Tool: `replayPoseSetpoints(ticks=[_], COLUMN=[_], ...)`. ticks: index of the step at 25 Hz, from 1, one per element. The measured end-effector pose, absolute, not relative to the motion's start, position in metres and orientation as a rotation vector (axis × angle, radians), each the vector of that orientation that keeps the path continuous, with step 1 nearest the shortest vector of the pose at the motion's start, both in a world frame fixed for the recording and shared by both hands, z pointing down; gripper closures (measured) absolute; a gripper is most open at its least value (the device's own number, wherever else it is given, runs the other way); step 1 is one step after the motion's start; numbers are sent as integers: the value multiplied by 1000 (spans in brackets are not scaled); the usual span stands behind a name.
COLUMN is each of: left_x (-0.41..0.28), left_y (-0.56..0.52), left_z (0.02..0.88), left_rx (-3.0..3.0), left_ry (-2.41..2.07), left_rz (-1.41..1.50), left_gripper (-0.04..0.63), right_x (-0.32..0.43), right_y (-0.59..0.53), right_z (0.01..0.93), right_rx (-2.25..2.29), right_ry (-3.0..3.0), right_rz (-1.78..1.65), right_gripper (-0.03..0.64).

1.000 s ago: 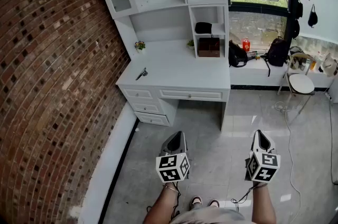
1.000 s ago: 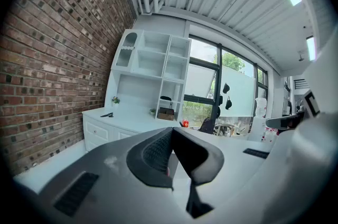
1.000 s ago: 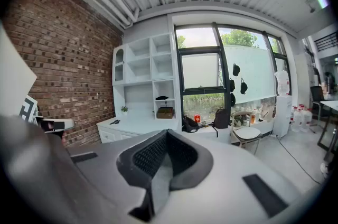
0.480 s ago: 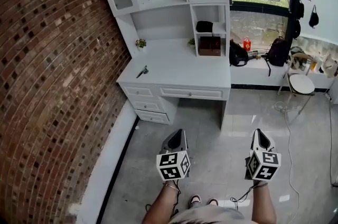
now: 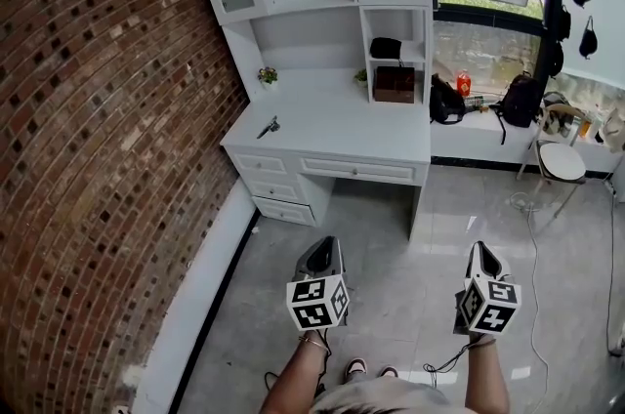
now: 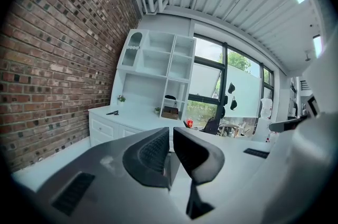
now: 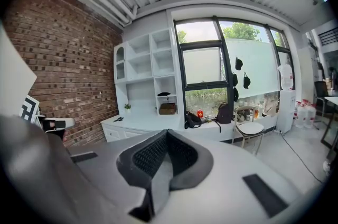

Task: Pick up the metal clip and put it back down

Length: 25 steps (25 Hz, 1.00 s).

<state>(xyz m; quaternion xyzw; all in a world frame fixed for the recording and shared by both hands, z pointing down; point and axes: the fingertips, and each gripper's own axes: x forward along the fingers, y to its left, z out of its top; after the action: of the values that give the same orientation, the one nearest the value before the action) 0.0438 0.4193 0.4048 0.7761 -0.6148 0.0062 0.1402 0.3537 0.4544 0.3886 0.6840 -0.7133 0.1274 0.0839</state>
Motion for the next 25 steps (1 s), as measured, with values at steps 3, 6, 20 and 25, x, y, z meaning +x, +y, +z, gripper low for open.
replayPoseSetpoints(ticks=[3, 6, 20, 25], left_x=[44, 45, 63, 71], left_y=[421, 422, 425, 427], left_z=[403, 402, 403, 405], left_rx=[2236, 2235, 2228, 2212], left_ry=[-1783, -1791, -1796, -1819], left_rz=[9, 5, 9, 22], left_gripper=[580, 578, 455, 434], right_x=[356, 358, 383, 396], right_y=[454, 455, 454, 450], right_z=[389, 389, 394, 398], right_rx=[2036, 2029, 2022, 2014], right_ry=[-2131, -2136, -2142, -2151], right_rz=[379, 380, 406, 419], right_gripper=[615, 615, 615, 615])
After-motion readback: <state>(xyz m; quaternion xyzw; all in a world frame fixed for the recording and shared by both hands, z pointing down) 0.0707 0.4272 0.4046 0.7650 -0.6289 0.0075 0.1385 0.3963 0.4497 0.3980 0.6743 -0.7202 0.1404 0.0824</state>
